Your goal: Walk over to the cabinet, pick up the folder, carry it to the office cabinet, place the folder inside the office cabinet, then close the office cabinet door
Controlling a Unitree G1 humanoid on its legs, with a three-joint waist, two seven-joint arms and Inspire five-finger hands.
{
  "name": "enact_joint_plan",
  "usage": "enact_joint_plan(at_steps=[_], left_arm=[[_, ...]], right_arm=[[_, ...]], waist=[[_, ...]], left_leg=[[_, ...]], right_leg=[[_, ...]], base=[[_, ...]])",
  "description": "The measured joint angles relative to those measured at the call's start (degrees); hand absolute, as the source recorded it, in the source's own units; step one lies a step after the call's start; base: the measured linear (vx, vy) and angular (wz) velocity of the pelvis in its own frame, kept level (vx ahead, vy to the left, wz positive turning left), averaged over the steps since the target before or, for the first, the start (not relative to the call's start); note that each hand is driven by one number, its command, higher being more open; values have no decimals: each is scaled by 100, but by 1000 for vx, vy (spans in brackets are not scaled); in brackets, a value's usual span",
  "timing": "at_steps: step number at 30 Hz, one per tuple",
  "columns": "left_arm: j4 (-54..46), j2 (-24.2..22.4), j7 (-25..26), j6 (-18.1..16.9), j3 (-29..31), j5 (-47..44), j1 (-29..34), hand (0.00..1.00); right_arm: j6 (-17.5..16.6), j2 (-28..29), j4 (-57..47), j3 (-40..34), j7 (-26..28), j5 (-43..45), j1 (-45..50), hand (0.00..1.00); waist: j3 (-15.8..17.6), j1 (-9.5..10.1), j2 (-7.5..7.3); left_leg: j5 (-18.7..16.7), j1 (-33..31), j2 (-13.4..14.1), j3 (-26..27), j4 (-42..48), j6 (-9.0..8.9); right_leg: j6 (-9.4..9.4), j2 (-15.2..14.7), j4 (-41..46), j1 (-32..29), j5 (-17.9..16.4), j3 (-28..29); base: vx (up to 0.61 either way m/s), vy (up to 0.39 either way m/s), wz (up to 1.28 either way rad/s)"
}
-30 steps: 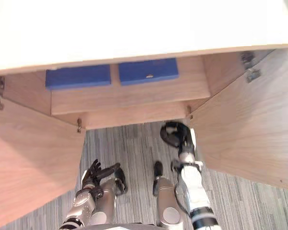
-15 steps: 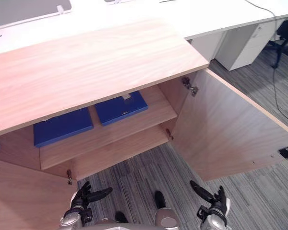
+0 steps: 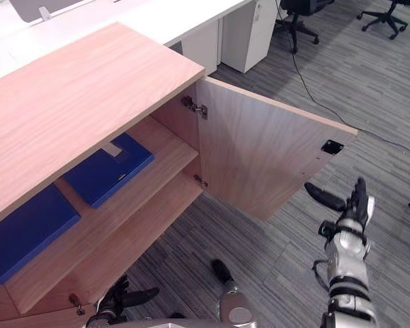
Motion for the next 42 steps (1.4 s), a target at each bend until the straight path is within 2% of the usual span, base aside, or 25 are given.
enact_joint_plan(at_steps=[3,7,10,12,15,18,21,22,24,26,28,29,32,36,40,42], left_arm=[[0,-23,-62,-3,-154,0,-20,100],[12,-168,-65,-4,-163,-1,-32,100],[8,-231,-65,-38,-212,1,-45,100],[-3,-301,-64,-71,-209,3,-89,100],[-3,-367,-62,-80,-181,8,-178,100],[-5,-412,-48,-95,-18,127,-204,100],[45,-430,-2,-103,202,243,-267,100],[83,-436,3,-103,251,247,-277,100],[243,-436,50,-68,366,350,-272,100],[313,-391,42,-46,387,399,-289,100],[372,-341,45,-42,471,478,-315,100],[397,-334,47,-42,476,516,-316,100],[462,-308,48,-29,443,598,-420,100],[538,-195,88,0,59,644,-577,100],[529,-83,118,3,-179,645,-669,100],[508,-76,205,14,-200,575,-746,100]], right_arm=[[1,-537,383,625,258,-165,-778,100],[1,-929,613,998,320,-218,-1246,100],[6,-1026,559,1242,337,-416,-1215,100],[31,-1009,164,1235,238,-435,-919,100],[36,-759,-1054,929,122,-493,22,100],[4,-6,-2478,626,110,-666,1130,100],[-196,958,-3708,802,156,-675,2355,100],[-252,1117,-3869,902,185,-673,2571,100],[-432,1602,-4363,1491,435,-649,3446,100],[-470,1786,-4588,1943,665,-640,3904,100],[-496,1833,-4676,2785,989,-645,4344,100],[-496,1846,-4676,2984,1069,-662,4417,100],[-488,1846,-4675,3847,1385,-926,4401,100],[-436,1863,-4459,4568,1499,-1241,3782,100],[-436,1872,-4040,4557,1290,-1344,2714,100],[-430,1870,-3470,4138,1022,-1507,1960,100]], waist=[[158,33,284],[272,71,568],[269,45,595],[270,46,594],[280,12,580],[337,-126,492],[416,-174,333],[417,-189,296],[378,-237,121],[368,-258,6],[301,-261,-133],[287,-258,-157],[262,-161,-201],[201,131,-288],[107,265,-437],[92,414,-464]], left_leg=[[-5,-143,-6,-14,-6,6],[-3,-302,3,-33,-22,7],[11,-353,9,-87,-24,21],[14,-380,7,-107,-3,22],[11,-484,13,-190,65,29],[2,-515,63,-339,142,43],[-16,-530,150,-374,290,44],[-19,-535,166,-381,314,41],[-70,-537,269,-404,448,7],[-103,-533,332,-420,542,-5],[-141,-501,408,-435,641,2],[-144,-487,417,-456,655,3],[-157,-454,442,-648,741,20],[-118,-574,396,-1261,804,77],[64,-934,184,-2054,759,178],[290,-1050,-50,-2598,545,223]], right_leg=[[26,2,6,-155,40,-36],[84,-1,11,-295,87,-118],[123,-5,11,-332,113,-152],[143,-10,10,-341,130,-152],[156,-13,6,-385,153,-176],[147,-7,3,-350,162,-228],[113,17,0,-308,176,-263],[96,20,0,-301,172,-275],[45,60,0,-245,188,-304],[19,90,0,-202,197,-322],[-40,127,1,-131,181,-342],[-44,128,1,-101,178,-360],[-73,98,3,58,154,-539],[-79,-39,4,290,103,-1139],[-69,-284,6,362,-8,-1913],[-60,-457,9,476,-87,-2475]], base=[[37,22,-4],[48,3,-2],[24,0,0],[-7,5,5],[-22,-1,8],[-20,-12,8],[-2,-2,2],[-3,-10,5],[0,0,0],[0,0,0],[0,0,0],[16,5,12],[10,18,31],[-18,23,75],[-31,3,110],[-16,-12,128]])
